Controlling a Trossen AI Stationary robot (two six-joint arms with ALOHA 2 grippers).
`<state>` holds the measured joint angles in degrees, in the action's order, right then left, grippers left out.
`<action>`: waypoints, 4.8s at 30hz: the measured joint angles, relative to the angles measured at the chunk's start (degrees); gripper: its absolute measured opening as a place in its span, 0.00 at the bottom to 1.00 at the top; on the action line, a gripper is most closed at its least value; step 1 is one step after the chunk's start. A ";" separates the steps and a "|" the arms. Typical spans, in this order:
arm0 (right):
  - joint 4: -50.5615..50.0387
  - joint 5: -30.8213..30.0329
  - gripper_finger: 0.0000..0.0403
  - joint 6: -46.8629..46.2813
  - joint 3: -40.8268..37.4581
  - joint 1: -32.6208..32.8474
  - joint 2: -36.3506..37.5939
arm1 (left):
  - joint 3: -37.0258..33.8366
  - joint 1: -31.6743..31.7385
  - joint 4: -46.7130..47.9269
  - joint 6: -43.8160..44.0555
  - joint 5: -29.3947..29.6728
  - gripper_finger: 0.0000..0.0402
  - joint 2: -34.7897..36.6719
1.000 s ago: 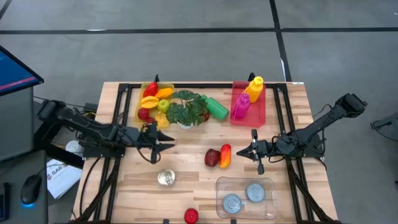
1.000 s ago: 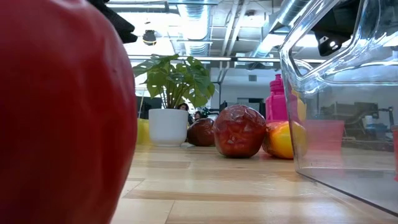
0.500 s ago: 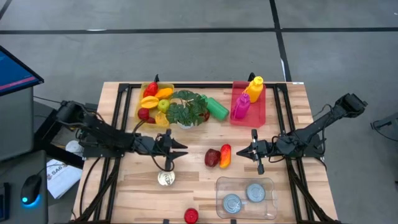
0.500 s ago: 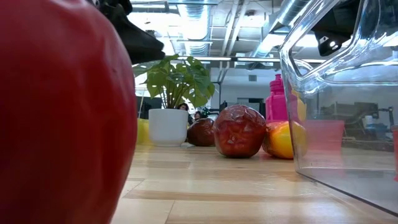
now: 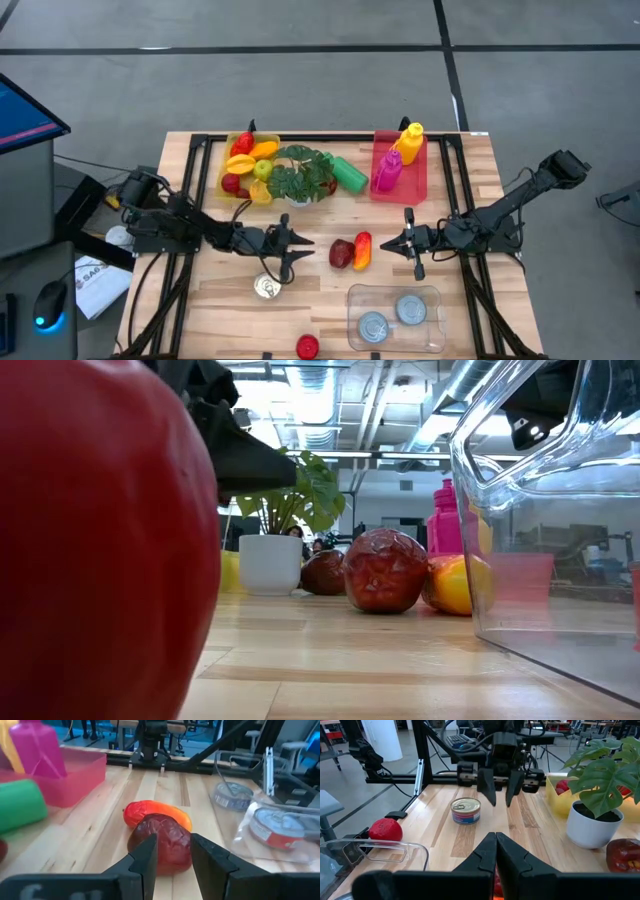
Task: Pick & Place Food Item
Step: Put the dark red apple into the yellow bin
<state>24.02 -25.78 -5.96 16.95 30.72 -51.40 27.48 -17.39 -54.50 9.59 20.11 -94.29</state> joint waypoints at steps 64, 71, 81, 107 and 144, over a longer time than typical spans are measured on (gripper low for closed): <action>-0.17 0.00 0.01 -0.09 0.00 0.00 0.00 | 16.82 6.66 18.45 -9.14 -7.95 0.99 -4.54; -0.16 0.00 0.01 -0.07 0.00 0.00 0.00 | 16.82 6.71 18.36 -9.14 -8.15 0.99 -4.69; 0.01 -0.02 0.01 -0.09 0.00 -0.02 0.00 | 16.82 6.56 6.35 -11.39 -9.66 0.99 -15.47; -0.39 0.00 0.01 -0.03 0.00 -0.02 0.00 | 25.10 7.91 15.28 -7.35 -15.45 0.99 -24.08; -0.91 -0.01 0.01 -0.07 0.00 0.00 0.00 | 24.70 7.72 37.58 -5.15 -15.95 0.89 -0.31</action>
<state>23.11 -25.79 -6.03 16.95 30.72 -51.40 52.18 -9.67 -16.92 4.44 4.16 -94.60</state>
